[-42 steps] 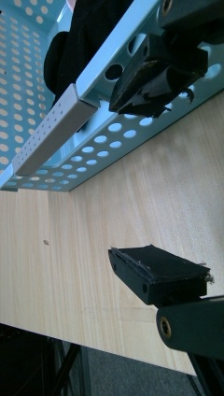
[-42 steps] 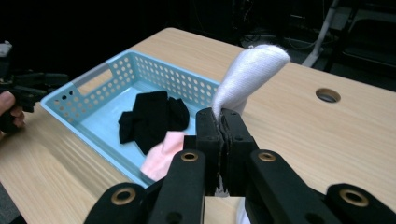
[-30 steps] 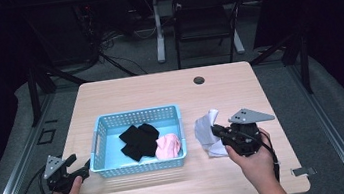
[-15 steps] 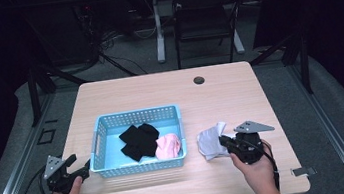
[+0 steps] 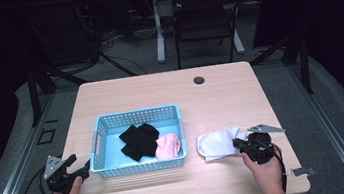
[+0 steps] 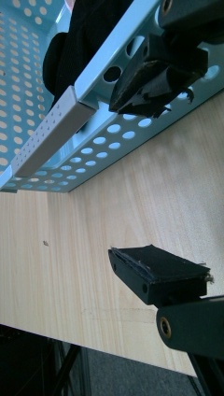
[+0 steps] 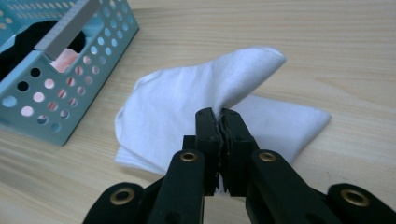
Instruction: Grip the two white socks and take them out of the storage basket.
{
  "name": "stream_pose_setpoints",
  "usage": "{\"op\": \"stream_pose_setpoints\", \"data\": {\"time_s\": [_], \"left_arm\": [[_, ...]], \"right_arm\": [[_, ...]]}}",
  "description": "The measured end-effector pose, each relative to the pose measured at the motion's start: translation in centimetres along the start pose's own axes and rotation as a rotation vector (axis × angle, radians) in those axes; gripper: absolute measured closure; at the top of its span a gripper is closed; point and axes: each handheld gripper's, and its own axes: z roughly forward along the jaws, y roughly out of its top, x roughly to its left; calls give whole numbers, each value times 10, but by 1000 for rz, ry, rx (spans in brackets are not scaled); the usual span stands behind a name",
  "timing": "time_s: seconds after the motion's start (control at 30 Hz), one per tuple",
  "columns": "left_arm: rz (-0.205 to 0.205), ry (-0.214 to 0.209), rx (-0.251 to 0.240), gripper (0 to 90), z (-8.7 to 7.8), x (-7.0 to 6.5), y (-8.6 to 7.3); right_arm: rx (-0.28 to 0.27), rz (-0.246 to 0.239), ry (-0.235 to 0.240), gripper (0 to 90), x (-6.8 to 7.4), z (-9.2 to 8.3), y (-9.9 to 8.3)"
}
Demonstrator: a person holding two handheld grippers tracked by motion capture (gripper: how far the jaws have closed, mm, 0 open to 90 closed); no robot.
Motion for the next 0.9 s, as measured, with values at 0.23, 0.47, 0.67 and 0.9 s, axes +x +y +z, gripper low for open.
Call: {"op": "stream_pose_setpoints", "data": {"time_s": [0.23,0.47,0.67,0.9], "left_arm": [[-2,-2,-1,245,0,0,0],[-2,-1,-1,245,0,0,0],[-4,-2,-4,245,0,0,0],[-5,-4,-1,245,-1,0,1]], "right_arm": [[-6,7,-29,712,-6,3,-5],[-55,30,-20,589,-5,-1,-7],[-83,37,2,577,1,-7,-11],[-75,26,21,559,12,-8,-20]]}}
